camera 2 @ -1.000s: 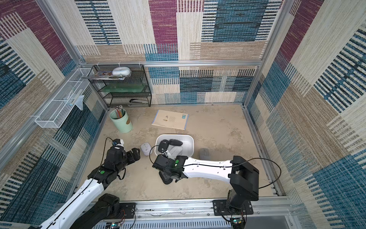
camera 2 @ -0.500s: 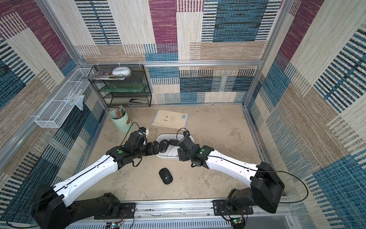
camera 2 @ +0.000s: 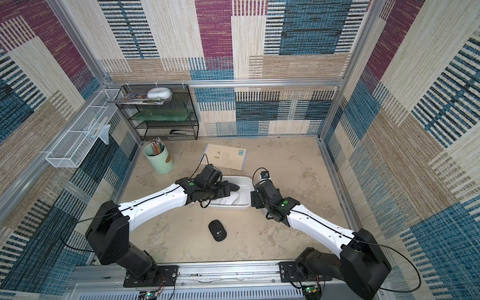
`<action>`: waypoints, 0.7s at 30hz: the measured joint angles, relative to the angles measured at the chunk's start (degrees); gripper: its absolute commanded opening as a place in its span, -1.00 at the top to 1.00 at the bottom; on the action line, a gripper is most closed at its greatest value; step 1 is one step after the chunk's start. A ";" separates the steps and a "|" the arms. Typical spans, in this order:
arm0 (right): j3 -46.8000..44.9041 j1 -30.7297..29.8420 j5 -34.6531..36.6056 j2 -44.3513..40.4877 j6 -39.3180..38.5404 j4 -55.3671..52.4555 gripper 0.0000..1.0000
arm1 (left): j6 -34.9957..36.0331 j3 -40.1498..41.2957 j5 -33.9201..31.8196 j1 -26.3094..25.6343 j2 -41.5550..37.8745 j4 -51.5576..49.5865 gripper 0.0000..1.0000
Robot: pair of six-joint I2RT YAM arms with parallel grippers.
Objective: Take out the mouse from the storage box
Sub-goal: Pick up the mouse from the storage box.
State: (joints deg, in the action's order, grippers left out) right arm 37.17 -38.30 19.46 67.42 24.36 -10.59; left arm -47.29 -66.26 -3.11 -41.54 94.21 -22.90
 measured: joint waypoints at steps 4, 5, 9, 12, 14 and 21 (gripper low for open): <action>-4.57 0.94 -0.94 -2.12 -1.25 3.74 -0.68 | -3.87 -1.70 0.11 -0.04 4.39 2.89 -0.83; -5.46 1.14 -1.31 -2.56 -1.42 4.42 -0.68 | -4.68 -1.97 0.13 -0.04 5.25 3.61 -0.83; -7.98 1.73 -2.05 -3.32 -1.60 7.52 -0.69 | -8.22 -2.43 0.13 -0.04 8.07 6.58 -0.80; -8.83 1.99 -2.73 -3.32 -1.64 8.83 -0.69 | -10.08 -2.82 0.07 0.09 9.86 8.11 -0.77; -9.11 2.05 -3.04 -3.43 -1.66 9.53 -0.69 | -11.37 -3.21 0.07 0.13 10.84 9.05 -0.74; -9.90 2.25 -3.65 -4.42 -1.70 11.34 -0.70 | -13.88 -5.51 -0.11 0.37 15.10 11.43 -0.62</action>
State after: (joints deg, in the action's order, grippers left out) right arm 27.27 -36.05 15.81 63.00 22.65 0.75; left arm -61.17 -71.77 -3.22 -41.17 109.32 -11.46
